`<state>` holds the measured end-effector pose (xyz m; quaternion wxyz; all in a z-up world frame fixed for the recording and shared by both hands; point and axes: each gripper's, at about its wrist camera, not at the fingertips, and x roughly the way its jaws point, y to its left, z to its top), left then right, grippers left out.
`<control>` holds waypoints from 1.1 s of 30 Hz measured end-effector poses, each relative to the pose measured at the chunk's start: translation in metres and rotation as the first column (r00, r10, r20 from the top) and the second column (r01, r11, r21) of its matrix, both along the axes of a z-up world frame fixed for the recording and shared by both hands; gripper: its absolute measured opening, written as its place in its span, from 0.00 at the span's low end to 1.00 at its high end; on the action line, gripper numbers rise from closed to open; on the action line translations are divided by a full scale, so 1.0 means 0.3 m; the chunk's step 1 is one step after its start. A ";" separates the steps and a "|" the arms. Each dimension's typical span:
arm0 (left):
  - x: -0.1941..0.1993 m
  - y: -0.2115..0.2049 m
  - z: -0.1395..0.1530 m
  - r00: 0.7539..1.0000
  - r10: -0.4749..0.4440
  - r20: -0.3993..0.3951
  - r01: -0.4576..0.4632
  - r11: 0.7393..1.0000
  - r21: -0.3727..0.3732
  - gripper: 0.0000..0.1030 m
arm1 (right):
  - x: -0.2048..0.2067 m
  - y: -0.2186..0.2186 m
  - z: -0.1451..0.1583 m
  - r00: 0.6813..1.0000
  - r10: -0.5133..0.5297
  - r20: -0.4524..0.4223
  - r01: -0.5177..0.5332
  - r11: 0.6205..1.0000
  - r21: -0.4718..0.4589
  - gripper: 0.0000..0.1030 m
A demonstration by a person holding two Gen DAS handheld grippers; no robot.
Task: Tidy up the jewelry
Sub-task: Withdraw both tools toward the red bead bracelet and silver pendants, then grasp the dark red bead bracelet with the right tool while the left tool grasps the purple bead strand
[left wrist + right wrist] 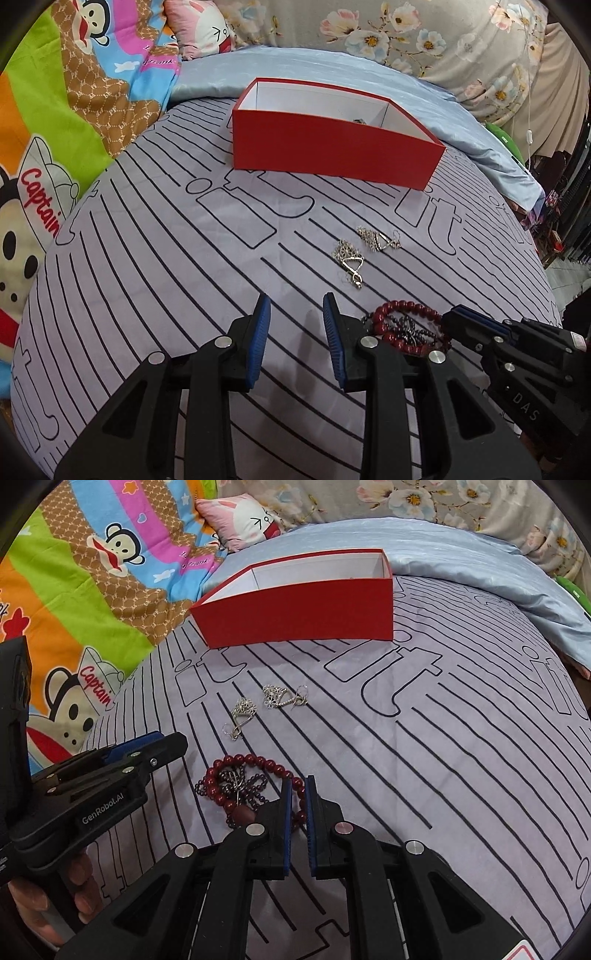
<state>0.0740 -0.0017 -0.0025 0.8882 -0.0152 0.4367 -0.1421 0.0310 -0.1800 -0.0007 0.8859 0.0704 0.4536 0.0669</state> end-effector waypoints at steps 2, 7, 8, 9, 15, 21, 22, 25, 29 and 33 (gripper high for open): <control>-0.005 0.003 -0.006 1.000 0.002 -0.004 -0.002 1.000 0.001 0.27 | -0.002 0.008 -0.002 1.000 0.003 0.004 -0.003 1.000 -0.009 0.15; -0.016 -0.004 -0.013 1.000 -0.005 -0.004 0.005 1.000 0.003 0.28 | 0.000 0.010 -0.012 1.000 0.002 -0.002 -0.002 1.000 -0.017 0.18; -0.018 -0.007 -0.014 1.000 -0.008 -0.002 0.008 1.000 0.005 0.28 | 0.001 0.010 -0.017 1.000 0.002 -0.005 -0.002 1.000 -0.019 0.18; -0.021 -0.010 -0.015 1.000 -0.011 -0.002 0.011 1.000 0.007 0.28 | 0.002 0.013 -0.022 1.000 0.003 -0.007 -0.003 1.000 -0.023 0.18; -0.028 -0.014 -0.017 1.000 -0.017 -0.004 0.017 1.000 0.007 0.28 | -0.007 -0.008 -0.013 1.000 -0.022 0.013 0.022 1.000 -0.018 0.08; -0.047 -0.030 -0.004 0.999 -0.040 0.006 0.040 0.999 0.001 0.31 | -0.017 -0.069 0.015 0.994 -0.094 0.048 0.094 0.996 -0.004 0.08; -0.051 -0.036 -0.001 0.999 -0.044 0.009 0.044 0.999 0.003 0.34 | -0.018 -0.080 0.018 0.993 -0.106 0.050 0.106 0.994 0.003 0.08; -0.065 -0.056 0.008 0.998 -0.061 0.016 0.061 0.998 0.000 0.35 | -0.021 -0.115 0.020 0.989 -0.142 0.048 0.142 0.990 0.016 0.08; -0.076 -0.093 0.017 0.996 -0.088 0.015 0.088 0.996 -0.004 0.36 | -0.034 -0.157 0.023 0.980 -0.192 0.058 0.191 0.981 0.022 0.08; -0.086 -0.135 0.021 0.993 -0.112 0.022 0.112 0.994 0.002 0.42 | -0.047 -0.206 0.031 0.967 -0.245 0.064 0.242 0.969 0.040 0.08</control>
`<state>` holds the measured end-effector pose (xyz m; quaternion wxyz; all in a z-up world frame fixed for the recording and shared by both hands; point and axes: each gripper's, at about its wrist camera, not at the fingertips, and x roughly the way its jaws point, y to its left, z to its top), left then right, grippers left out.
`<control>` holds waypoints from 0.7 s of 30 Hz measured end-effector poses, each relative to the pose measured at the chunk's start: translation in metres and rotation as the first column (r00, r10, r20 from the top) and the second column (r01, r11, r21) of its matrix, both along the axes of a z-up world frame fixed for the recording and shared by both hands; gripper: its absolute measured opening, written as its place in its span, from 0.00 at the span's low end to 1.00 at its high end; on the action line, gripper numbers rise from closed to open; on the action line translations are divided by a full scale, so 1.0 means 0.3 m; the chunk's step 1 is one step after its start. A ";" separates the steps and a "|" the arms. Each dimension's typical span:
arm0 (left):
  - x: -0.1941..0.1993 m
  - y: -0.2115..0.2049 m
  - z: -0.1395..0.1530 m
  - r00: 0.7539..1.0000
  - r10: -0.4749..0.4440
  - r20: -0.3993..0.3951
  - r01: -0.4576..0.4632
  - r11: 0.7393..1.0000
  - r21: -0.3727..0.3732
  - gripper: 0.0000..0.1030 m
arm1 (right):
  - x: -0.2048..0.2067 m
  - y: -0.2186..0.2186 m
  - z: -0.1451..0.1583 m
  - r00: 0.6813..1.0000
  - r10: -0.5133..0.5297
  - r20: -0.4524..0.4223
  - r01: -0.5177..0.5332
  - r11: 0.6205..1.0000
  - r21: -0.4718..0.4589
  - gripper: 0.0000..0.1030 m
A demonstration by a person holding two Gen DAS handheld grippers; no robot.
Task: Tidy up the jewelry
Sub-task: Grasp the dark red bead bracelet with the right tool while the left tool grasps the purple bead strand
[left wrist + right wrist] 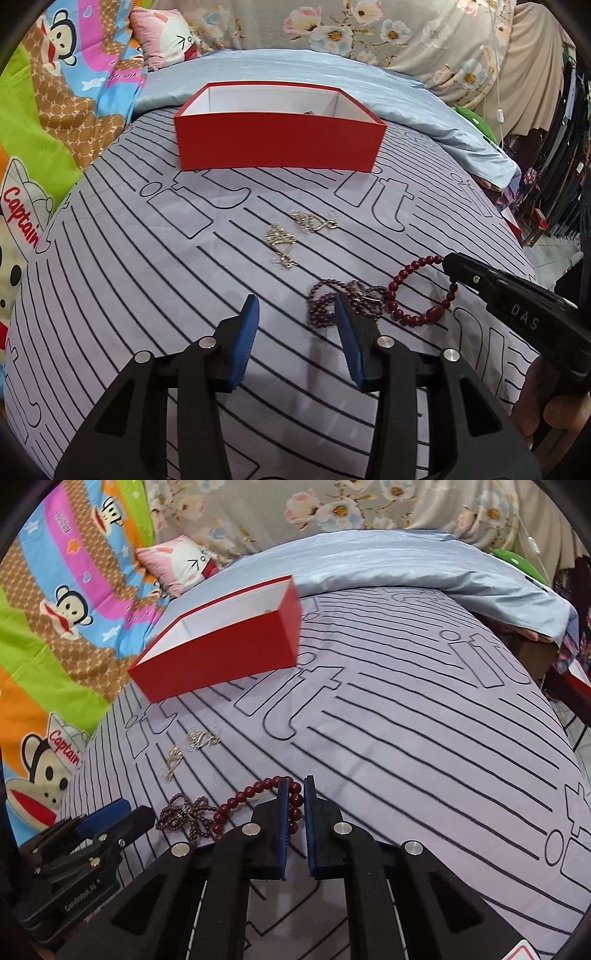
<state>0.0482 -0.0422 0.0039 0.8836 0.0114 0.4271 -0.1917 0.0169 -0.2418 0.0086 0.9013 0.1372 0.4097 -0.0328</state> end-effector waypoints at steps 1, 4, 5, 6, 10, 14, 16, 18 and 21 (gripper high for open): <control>-0.002 -0.008 -0.001 1.000 -0.005 0.001 0.005 1.000 0.001 0.43 | 0.002 -0.009 -0.003 1.000 -0.004 -0.008 0.004 1.000 -0.002 0.08; -0.008 -0.035 -0.009 1.000 -0.030 -0.005 0.030 1.000 0.008 0.43 | 0.000 -0.023 -0.014 1.000 -0.006 -0.021 0.006 1.000 0.000 0.08; -0.011 -0.042 -0.013 0.999 -0.035 -0.008 0.036 0.999 0.011 0.43 | -0.004 -0.025 -0.019 1.000 -0.005 -0.024 0.005 1.000 0.005 0.08; -0.015 -0.048 -0.020 0.999 -0.040 -0.011 0.040 0.999 0.015 0.43 | -0.005 -0.027 -0.023 1.000 -0.002 -0.027 0.002 1.000 0.010 0.08; -0.010 -0.053 -0.040 0.999 -0.036 -0.022 0.036 0.999 0.022 0.43 | -0.008 -0.016 -0.035 0.999 0.014 -0.033 -0.013 1.000 0.016 0.08; -0.008 -0.054 -0.048 0.999 -0.030 -0.018 0.030 0.999 0.025 0.34 | -0.006 -0.005 -0.042 0.999 0.026 -0.037 -0.025 0.999 0.021 0.08; -0.003 -0.053 -0.050 0.999 -0.029 -0.017 0.030 0.999 0.020 0.27 | -0.005 0.002 -0.046 0.999 0.034 -0.040 -0.034 0.999 0.022 0.08; 0.002 -0.053 -0.051 0.999 -0.029 -0.015 0.030 0.999 0.020 0.13 | -0.004 0.011 -0.051 0.998 0.042 -0.044 -0.041 0.999 0.024 0.08; 0.009 -0.050 -0.051 0.999 -0.033 -0.018 0.033 0.999 0.010 0.03 | -0.003 0.022 -0.054 0.998 0.051 -0.046 -0.050 0.998 0.022 0.08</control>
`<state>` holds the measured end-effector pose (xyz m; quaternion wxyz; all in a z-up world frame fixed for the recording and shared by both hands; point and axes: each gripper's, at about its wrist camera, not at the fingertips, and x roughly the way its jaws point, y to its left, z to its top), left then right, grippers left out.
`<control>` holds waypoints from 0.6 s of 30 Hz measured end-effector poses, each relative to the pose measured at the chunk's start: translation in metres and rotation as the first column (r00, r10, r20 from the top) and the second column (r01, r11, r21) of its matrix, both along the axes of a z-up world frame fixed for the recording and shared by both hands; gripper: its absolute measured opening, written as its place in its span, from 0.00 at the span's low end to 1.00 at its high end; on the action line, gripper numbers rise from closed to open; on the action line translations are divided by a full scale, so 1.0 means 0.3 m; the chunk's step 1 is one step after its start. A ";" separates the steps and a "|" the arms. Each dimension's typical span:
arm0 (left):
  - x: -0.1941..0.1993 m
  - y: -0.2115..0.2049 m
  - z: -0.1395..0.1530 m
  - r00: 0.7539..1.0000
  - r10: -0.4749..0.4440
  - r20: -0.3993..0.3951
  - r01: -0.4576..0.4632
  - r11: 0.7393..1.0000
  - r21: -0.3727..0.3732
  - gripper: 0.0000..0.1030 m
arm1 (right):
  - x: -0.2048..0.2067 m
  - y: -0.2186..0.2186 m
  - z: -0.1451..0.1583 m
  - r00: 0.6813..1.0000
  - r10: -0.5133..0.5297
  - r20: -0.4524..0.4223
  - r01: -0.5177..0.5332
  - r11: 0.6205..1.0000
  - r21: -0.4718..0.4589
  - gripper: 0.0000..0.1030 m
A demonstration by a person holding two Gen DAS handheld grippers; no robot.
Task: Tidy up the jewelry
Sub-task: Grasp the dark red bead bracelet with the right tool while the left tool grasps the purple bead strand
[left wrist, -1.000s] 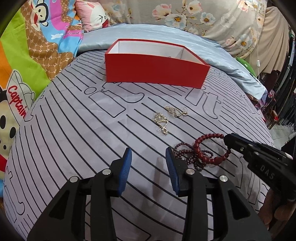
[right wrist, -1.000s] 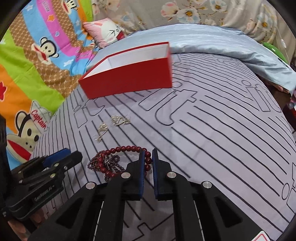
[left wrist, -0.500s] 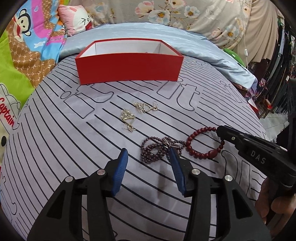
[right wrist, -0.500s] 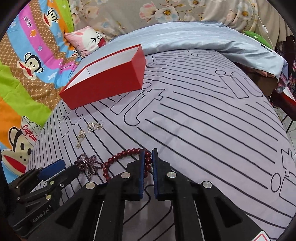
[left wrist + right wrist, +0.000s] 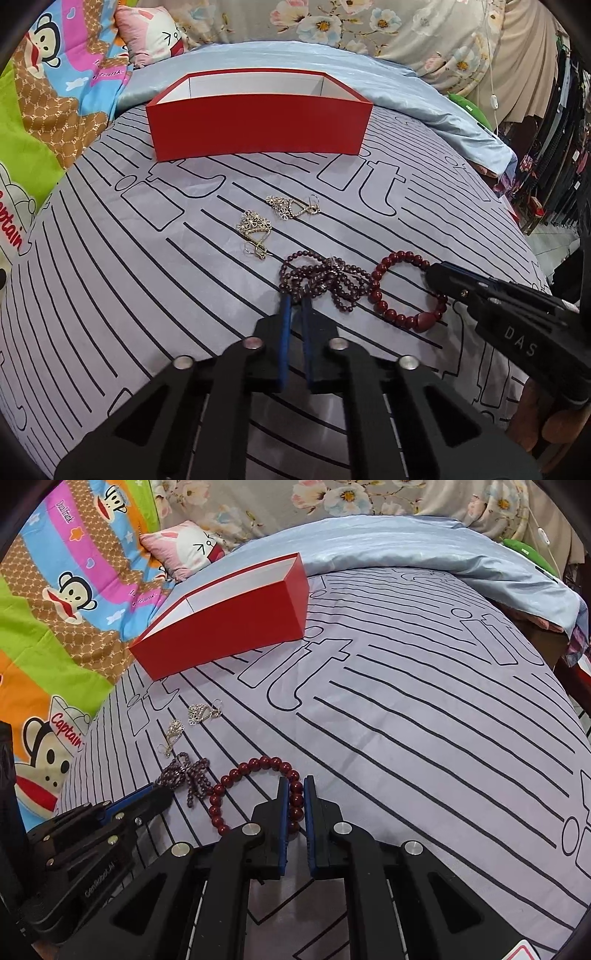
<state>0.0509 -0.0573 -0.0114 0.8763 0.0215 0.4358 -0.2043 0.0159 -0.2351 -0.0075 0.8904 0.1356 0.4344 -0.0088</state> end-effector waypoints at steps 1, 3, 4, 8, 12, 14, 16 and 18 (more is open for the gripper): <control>0.001 0.005 0.003 1.000 0.002 -0.002 -0.002 1.000 -0.008 0.03 | -0.001 0.001 0.000 1.000 0.004 0.000 -0.004 1.000 0.000 0.08; 0.002 0.015 0.012 1.000 0.004 0.002 -0.004 1.000 -0.023 0.03 | 0.000 0.005 0.001 1.000 0.007 0.001 -0.007 1.000 -0.003 0.08; 0.003 0.019 0.018 1.000 0.006 0.004 -0.006 1.000 -0.027 0.03 | 0.000 0.006 0.001 1.000 0.008 0.000 -0.008 1.000 -0.001 0.08; 0.010 0.037 0.048 1.000 0.008 0.004 -0.007 0.998 -0.054 0.03 | 0.000 0.007 0.005 1.000 0.010 0.002 -0.010 1.000 0.002 0.08; 0.014 0.053 0.089 1.000 0.016 0.015 -0.015 0.997 -0.069 0.03 | 0.000 0.015 0.026 1.000 0.018 0.011 -0.018 1.000 0.009 0.08; 0.018 0.059 0.110 1.000 0.022 0.017 -0.021 0.998 -0.067 0.03 | 0.003 0.021 0.041 1.000 0.024 0.016 -0.024 1.000 0.009 0.08; 0.024 0.064 0.125 0.999 0.029 0.015 -0.028 0.998 -0.062 0.03 | 0.005 0.028 0.057 0.999 0.032 0.021 -0.032 0.999 0.009 0.08; 0.035 0.070 0.139 0.999 0.037 0.012 -0.036 0.998 -0.056 0.03 | 0.008 0.039 0.072 0.999 0.040 0.026 -0.040 0.999 0.009 0.08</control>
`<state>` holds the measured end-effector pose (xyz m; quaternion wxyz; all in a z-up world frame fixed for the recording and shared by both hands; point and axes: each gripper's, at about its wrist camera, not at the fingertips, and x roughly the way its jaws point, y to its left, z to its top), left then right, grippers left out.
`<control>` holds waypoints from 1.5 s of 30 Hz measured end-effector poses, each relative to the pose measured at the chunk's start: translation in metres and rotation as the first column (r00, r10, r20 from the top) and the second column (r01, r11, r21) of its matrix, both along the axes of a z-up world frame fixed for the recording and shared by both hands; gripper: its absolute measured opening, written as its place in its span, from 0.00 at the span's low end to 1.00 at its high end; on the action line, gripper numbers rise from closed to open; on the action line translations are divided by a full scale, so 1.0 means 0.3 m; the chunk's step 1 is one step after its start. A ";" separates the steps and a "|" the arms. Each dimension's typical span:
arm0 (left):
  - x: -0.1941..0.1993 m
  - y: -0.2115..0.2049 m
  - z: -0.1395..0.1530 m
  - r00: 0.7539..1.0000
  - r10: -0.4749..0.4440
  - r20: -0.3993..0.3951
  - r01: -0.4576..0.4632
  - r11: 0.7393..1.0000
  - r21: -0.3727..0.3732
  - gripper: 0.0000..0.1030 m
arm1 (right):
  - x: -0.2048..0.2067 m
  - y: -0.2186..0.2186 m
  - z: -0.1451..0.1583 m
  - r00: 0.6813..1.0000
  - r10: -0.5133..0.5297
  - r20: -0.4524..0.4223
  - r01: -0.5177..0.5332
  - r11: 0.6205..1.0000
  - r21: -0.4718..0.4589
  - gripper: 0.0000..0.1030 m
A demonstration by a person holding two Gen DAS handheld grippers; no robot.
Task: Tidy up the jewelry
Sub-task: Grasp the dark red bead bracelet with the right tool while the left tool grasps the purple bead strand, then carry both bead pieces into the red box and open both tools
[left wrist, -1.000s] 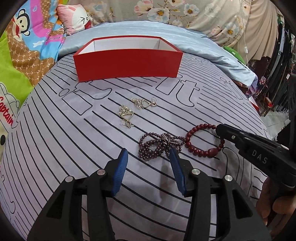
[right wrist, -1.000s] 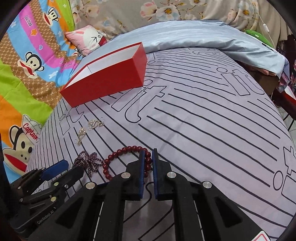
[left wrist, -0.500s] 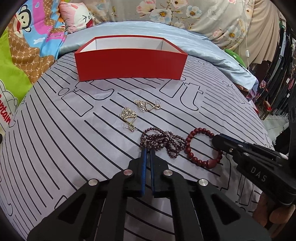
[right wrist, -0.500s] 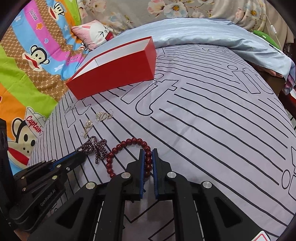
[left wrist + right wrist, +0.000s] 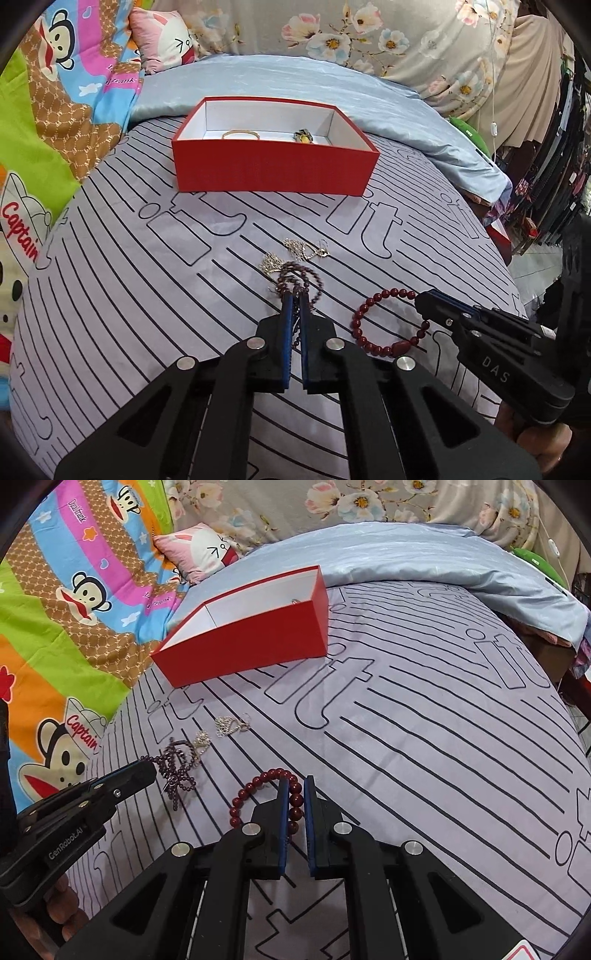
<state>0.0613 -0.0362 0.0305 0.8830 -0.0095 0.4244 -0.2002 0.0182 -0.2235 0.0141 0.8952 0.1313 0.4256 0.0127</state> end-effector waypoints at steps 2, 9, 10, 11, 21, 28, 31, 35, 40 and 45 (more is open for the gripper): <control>0.009 0.009 0.011 1.000 0.005 -0.003 -0.005 1.000 -0.004 0.03 | 0.004 0.008 0.016 1.000 0.009 0.004 -0.009 1.000 0.001 0.08; 0.048 0.034 0.065 1.000 0.022 0.010 -0.022 1.000 -0.008 0.03 | 0.032 0.040 0.079 0.999 0.045 0.022 -0.045 0.999 0.004 0.08; 0.058 0.039 0.075 1.000 0.027 0.013 -0.027 1.000 -0.007 0.03 | 0.041 0.043 0.088 0.998 0.051 0.025 -0.051 0.999 0.009 0.08; 0.066 0.041 0.082 0.999 0.033 0.013 -0.033 0.999 -0.004 0.03 | 0.048 0.046 0.095 0.998 0.054 0.027 -0.054 0.998 0.014 0.08; 0.155 0.077 0.149 0.997 0.069 0.023 -0.069 0.998 -0.002 0.03 | 0.140 0.079 0.196 0.994 0.088 0.068 -0.089 0.996 0.013 0.08; 0.228 0.094 0.197 0.996 0.081 0.049 -0.080 0.997 -0.014 0.03 | 0.212 0.081 0.273 0.990 0.095 0.109 -0.095 0.996 -0.006 0.08; 0.276 0.098 0.224 0.995 0.086 0.060 -0.085 0.996 -0.016 0.03 | 0.257 0.076 0.305 0.988 0.093 0.124 -0.092 0.996 -0.012 0.08; 0.356 0.101 0.268 0.992 0.092 0.089 -0.092 0.996 -0.004 0.03 | 0.327 0.059 0.338 0.986 0.088 0.141 -0.087 0.996 -0.013 0.08; 0.494 0.089 0.310 0.986 0.103 0.132 -0.108 0.993 0.037 0.03 | 0.442 0.042 0.366 0.984 0.091 0.152 -0.088 0.996 -0.024 0.08; 0.636 0.070 0.305 0.983 0.118 0.141 -0.130 0.989 0.076 0.03 | 0.579 0.036 0.359 0.985 0.094 0.147 -0.090 0.995 -0.035 0.08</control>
